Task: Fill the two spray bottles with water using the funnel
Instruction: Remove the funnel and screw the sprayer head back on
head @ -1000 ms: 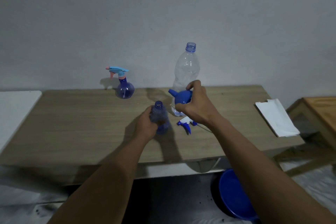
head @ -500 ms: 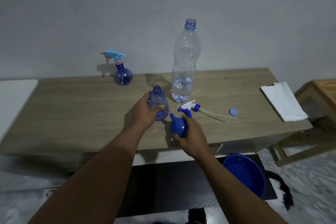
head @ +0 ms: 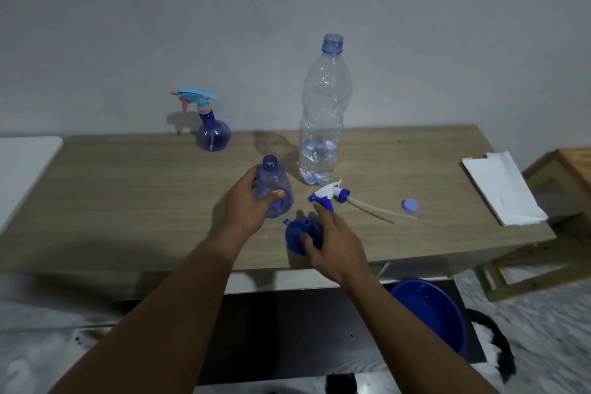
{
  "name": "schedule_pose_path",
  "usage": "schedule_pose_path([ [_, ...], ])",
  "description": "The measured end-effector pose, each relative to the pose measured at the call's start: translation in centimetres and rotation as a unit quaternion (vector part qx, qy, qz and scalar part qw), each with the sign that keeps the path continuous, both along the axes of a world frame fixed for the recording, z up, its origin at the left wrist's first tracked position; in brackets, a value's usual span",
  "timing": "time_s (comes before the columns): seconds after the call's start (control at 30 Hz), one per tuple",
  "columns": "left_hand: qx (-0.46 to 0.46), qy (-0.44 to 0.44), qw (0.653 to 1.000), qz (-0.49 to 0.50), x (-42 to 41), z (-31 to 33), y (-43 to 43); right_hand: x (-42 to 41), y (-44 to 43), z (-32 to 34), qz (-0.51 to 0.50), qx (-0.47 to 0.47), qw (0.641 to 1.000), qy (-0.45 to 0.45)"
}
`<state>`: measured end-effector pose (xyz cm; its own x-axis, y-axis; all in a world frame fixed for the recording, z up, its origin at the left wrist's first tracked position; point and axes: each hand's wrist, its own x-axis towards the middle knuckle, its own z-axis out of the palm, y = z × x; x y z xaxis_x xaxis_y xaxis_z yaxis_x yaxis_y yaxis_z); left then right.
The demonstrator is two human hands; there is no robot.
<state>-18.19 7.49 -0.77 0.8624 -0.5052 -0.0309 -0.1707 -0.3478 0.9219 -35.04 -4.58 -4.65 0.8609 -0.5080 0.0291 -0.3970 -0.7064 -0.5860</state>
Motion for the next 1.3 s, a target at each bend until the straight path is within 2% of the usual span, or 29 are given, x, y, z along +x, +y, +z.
schedule_pose_path([
  [0.07, -0.002, 0.01, 1.0, 0.003, 0.1, -0.3, 0.1, 0.8, -1.9, 1.0, -0.026, -0.038, 0.997, -0.059],
  [0.13, -0.002, 0.014, 1.0, 0.005, 0.1, -0.7, 0.1, 2.0, -4.5, 1.7, -0.058, -0.032, 0.995, -0.069],
  [0.27, -0.015, 0.025, 1.0, 0.009, 0.4, -1.4, 0.2, 4.5, -8.5, 1.7, -0.026, -0.015, 0.997, 0.073],
  [0.37, -0.024, 0.026, 0.999, 0.003, 0.7, -2.0, 0.2, 5.4, -9.6, 0.8, 0.011, -0.011, 0.99, 0.142],
  [0.5, -0.027, 0.028, 0.999, 0.003, 0.8, -1.9, 0.2, 5.9, -10.3, 0.8, 0.025, -0.055, 0.985, 0.164],
  [0.57, -0.03, 0.028, 0.999, 0.003, 0.6, -1.5, 0.1, 6.0, -10.7, 1.3, 0.014, -0.037, 0.986, 0.162],
  [0.77, -0.028, 0.031, 0.999, 0.008, -0.1, -0.3, 0.1, 5.1, -10.5, 4.5, -0.005, 0.045, 0.994, 0.103],
  [1.0, 0.016, 0.021, 1.0, 0.001, -0.8, 1.6, 0.4, 3.9, -8.9, 12.3, -0.026, 0.05, 0.998, -0.034],
  [1.3, 0.011, 0.052, 0.999, 0.005, -1.1, 2.5, 0.1, 7.2, -3.5, 23.2, -0.005, 0.129, 0.955, -0.266],
])
